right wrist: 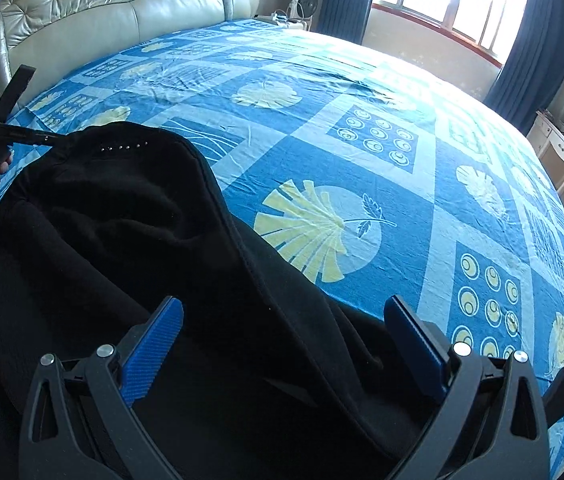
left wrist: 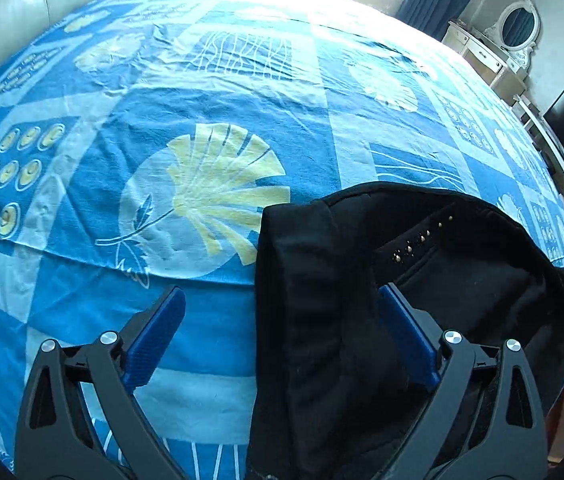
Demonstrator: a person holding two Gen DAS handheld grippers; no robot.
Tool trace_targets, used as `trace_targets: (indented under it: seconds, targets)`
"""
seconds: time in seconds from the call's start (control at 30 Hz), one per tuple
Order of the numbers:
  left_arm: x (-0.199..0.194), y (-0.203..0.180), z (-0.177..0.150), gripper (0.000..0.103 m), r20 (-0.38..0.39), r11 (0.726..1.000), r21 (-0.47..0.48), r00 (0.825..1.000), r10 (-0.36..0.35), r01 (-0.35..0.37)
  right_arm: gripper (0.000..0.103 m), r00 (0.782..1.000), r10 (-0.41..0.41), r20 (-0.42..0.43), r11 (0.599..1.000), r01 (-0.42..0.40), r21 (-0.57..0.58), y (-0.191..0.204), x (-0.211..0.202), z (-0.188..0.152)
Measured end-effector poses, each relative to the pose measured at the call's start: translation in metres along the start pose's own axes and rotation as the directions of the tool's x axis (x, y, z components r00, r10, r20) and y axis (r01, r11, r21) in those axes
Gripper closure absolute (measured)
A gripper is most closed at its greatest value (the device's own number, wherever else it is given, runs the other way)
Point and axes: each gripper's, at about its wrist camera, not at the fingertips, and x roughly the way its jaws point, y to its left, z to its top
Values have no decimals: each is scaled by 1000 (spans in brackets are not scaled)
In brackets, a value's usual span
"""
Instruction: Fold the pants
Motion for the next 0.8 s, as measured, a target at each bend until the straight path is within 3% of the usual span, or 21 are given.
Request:
trace_targets:
  seconds: [0.07,0.2,0.37,0.43,0.47,0.5,0.57,0.63,0.7,0.8]
  targets:
    - [20,2,10,17,-63,998,-15,996,-66,65,4,1000,12,-22,999,-13,-31,1,9,5]
    - [35,-12,16,23,-73,998,45,997,-38,42,4,997,57,-46,994,-61,-87,6,18,14]
    - [37,-16,21,50,-108,996,82,993,-37,46,6,994,88,-69,987,-97,-126,14,24,22]
    - [36,-20,21,67,-116,993,97,992,-53,64,8,995,77,-61,986,-85,-145,16,24,24]
    - [35,-23,20,67,-115,992,108,992,-48,60,12,995,72,-65,985,-81,-155,17,24,24]
    - [34,-25,21,69,-114,991,123,993,-39,53,31,994,78,-73,984,-89,-157,17,25,26]
    - [35,-28,20,71,-113,988,148,993,-27,44,54,986,120,-115,984,-133,-120,11,31,28]
    - [35,-30,21,72,-112,987,157,993,-24,41,58,982,125,-141,982,-142,-120,10,38,27]
    - [35,-29,22,72,-116,988,151,993,-26,43,77,983,99,-153,983,-121,-141,11,41,26]
    - [33,-30,23,73,-115,988,148,993,-22,40,89,974,164,-155,981,-177,-77,0,39,26]
